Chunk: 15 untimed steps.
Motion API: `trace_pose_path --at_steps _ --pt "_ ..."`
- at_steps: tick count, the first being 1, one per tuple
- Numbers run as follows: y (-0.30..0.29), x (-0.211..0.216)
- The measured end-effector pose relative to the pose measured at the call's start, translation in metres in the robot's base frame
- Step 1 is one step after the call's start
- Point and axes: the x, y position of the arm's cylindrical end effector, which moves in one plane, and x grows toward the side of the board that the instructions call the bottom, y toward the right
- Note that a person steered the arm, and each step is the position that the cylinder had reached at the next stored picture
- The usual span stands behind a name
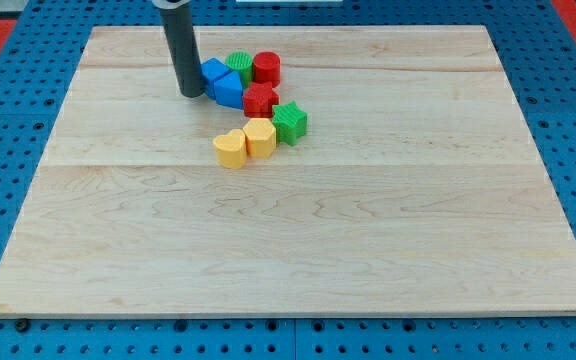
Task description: Move the group of blocks towards the top center
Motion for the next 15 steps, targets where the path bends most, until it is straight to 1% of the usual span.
trace_pose_path --at_steps 3,4,5,6,7,10,11,12,13,14,15 --pt "0.031 -0.025" --pt "0.051 -0.015" --pt "0.088 -0.013" --pt "0.101 -0.013" --pt "0.101 -0.015" --pt "0.101 -0.042" --pt "0.109 -0.040" --pt "0.141 -0.029" --pt "0.149 -0.031" --pt "0.148 -0.043" --pt "0.135 -0.056"
